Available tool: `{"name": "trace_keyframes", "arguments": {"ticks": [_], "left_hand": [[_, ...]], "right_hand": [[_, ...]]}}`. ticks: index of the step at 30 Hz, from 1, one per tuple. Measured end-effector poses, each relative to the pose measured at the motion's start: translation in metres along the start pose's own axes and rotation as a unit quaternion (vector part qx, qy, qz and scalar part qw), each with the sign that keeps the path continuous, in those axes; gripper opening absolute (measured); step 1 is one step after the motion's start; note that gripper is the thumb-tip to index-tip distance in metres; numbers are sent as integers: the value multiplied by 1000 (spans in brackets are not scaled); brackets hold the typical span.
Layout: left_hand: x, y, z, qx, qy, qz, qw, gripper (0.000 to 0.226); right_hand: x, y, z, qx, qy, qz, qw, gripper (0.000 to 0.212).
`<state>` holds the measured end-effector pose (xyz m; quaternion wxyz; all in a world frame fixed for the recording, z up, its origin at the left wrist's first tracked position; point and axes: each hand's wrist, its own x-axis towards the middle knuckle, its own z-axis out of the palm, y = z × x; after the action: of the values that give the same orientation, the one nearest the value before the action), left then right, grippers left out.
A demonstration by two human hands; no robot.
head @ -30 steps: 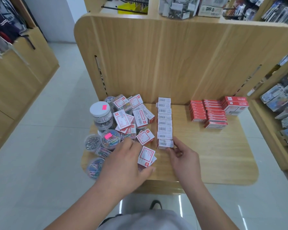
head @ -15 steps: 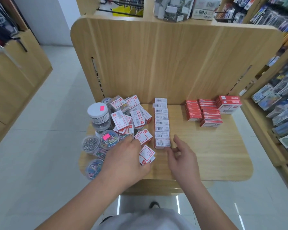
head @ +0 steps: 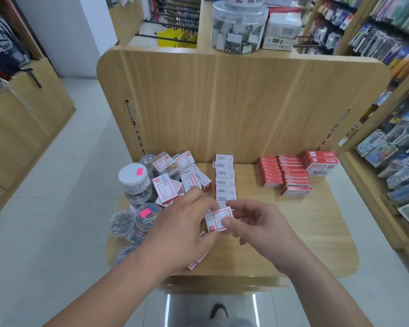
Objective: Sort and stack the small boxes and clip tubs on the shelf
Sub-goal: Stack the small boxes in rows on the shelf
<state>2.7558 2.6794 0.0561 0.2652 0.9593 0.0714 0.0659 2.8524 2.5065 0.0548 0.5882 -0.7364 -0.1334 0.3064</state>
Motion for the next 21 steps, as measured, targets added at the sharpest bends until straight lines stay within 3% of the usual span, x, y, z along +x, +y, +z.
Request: {"name": "trace_keyframes", "arguments": {"ticks": [3, 8, 13, 16, 21], "left_hand": [[19, -8, -4, 8, -2, -1, 1000, 41], [72, -27, -19, 149, -8, -56, 987, 32], [114, -33, -6, 221, -70, -69, 970, 24], [124, -36, 3, 246, -95, -97, 960, 32], [137, -39, 7, 245, -99, -109, 958, 43]], "right_hand": [[28, -3, -12, -14, 52, -24, 998, 28], [101, -1, -32, -42, 147, -81, 985, 27], [160, 11, -32, -77, 157, -113, 978, 31], [176, 25, -32, -107, 163, -126, 973, 35], [182, 26, -28, -43, 173, -109, 978, 38]]}}
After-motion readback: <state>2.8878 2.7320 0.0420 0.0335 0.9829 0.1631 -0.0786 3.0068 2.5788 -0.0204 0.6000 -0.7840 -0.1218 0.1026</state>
